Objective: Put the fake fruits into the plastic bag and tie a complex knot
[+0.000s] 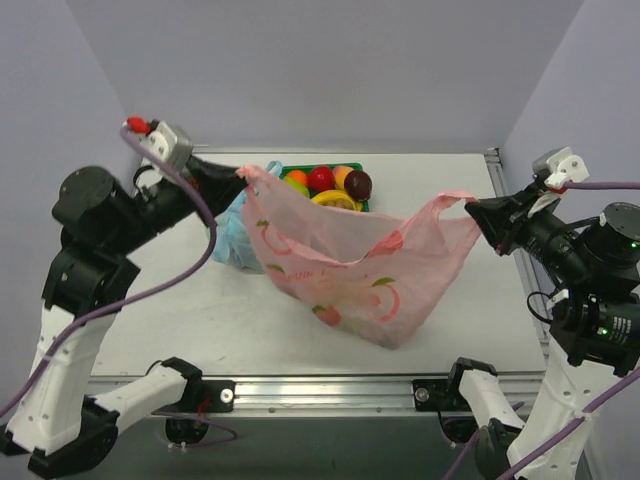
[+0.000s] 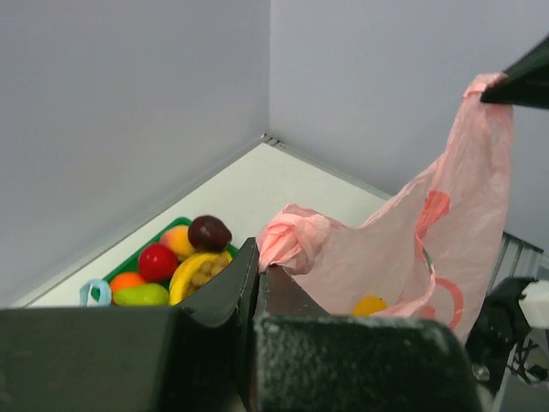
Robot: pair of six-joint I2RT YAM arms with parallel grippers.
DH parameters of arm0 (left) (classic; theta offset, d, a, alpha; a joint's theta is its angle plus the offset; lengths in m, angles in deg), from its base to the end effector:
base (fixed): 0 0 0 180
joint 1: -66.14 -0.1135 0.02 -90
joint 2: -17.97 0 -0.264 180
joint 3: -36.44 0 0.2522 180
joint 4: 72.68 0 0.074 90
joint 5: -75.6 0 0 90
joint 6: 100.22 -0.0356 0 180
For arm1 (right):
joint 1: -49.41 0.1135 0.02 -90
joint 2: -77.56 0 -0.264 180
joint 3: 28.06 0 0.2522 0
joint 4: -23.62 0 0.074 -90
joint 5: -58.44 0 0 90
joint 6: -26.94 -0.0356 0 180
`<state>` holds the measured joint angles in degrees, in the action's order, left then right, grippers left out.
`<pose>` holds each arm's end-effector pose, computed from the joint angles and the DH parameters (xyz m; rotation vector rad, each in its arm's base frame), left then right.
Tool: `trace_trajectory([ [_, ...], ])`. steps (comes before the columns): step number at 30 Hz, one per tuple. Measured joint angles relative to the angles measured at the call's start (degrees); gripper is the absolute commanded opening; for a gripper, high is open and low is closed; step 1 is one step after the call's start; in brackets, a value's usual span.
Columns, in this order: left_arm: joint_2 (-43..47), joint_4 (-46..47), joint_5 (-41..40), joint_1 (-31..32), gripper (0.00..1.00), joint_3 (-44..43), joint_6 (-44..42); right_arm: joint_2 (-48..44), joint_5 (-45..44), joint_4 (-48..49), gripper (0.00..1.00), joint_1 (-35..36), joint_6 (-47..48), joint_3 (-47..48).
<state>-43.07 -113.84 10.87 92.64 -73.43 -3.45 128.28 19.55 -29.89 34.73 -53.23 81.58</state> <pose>0.1395 -0.0865 0.5485 0.6155 1.3666 -0.7872 0.0834 0.0068 0.5429 -0.6495 1.3739 0.3147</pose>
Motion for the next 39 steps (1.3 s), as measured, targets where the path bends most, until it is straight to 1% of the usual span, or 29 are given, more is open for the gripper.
trace_trajectory([
  [4,9.57,-4.02,-1.46,-0.11,0.0,9.79,-3.13,1.99,5.27,0.17,0.0,0.74,-0.85,-5.07],
  [6,13.99,-6.25,-3.65,-0.35,0.0,15.41,-4.44,3.98,5.49,0.17,0.0,2.73,-0.83,-7.52],
  [8,16.39,-7.72,-5.14,-0.57,0.0,20.61,-5.66,5.95,4.46,0.13,0.0,6.69,-0.68,-9.7],
  [13,14.88,-11.28,-8.35,-0.72,0.0,30.32,-7.1,11.67,-2.03,0.57,0.0,19.56,1.11,-14.6],
  [15,12.33,-12.2,-10.54,-0.74,0.0,32.06,-7.08,13.44,-3.82,0.98,0.0,21.9,1.62,-15.65],
  [17,9.2,-12.63,-11.96,-0.79,0.0,32.57,-6.75,14.49,-6.03,1.29,0.0,22.01,2.27,-16.11],
  [19,7.02,-12.72,-11.89,-0.92,0.0,32.7,-5.84,14.58,-7.89,1.57,0.11,21.99,3.43,-16.85],
  [20,6.62,-12.7,-11.41,-1.07,0.0,32.76,-5.46,14.27,-8.59,1.46,0.31,21.92,4.15,-17.27],
  [21,6.54,-12.7,-10.62,-1.09,0.0,32.79,-5.2,13.81,-9.18,1.11,0.44,21.9,4.96,-17.57],
  [22,6.67,-12.59,-9.62,-1.11,0.0,32.79,-4.81,13.27,-9.7,0.55,0.55,21.9,6.08,-17.66],
  [23,6.88,-12.35,-8.57,-1.11,0.0,32.79,-4.35,12.57,-10.01,-0.11,0.74,21.97,7.26,-17.66],
  [24,7.06,-12.17,-7.58,-1.11,0.0,32.79,-4.02,11.78,-10.38,-0.94,0.79,22.14,8.15,-17.59],
  [26,7.15,-11.98,-5.57,-1.11,0.0,32.79,-3.19,10.36,-11.06,-3.08,0.85,22.73,10.51,-16.92],
  [31,6.91,-11.76,-3.48,-1.11,0.0,32.76,-2.01,9.64,-14.88,-6.6,0.89,27.5,14.86,-11.91],
  [32,6.86,-11.74,-3.21,-1.11,0.0,32.76,-1.88,9.88,-16.11,-6.97,0.93,28.96,15.74,-11.15],
  [36,6.82,-11.39,-2.29,-1.11,0.0,32.76,-1.62,13.9,-22.51,-8.68,0.96,35.87,17.33,-7.19],
  [39,6.82,-11.08,-1.97,-1.11,0.01,32.76,-1.49,18.6,-26.53,-8.74,0.98,39.21,16.79,-4.15],
])
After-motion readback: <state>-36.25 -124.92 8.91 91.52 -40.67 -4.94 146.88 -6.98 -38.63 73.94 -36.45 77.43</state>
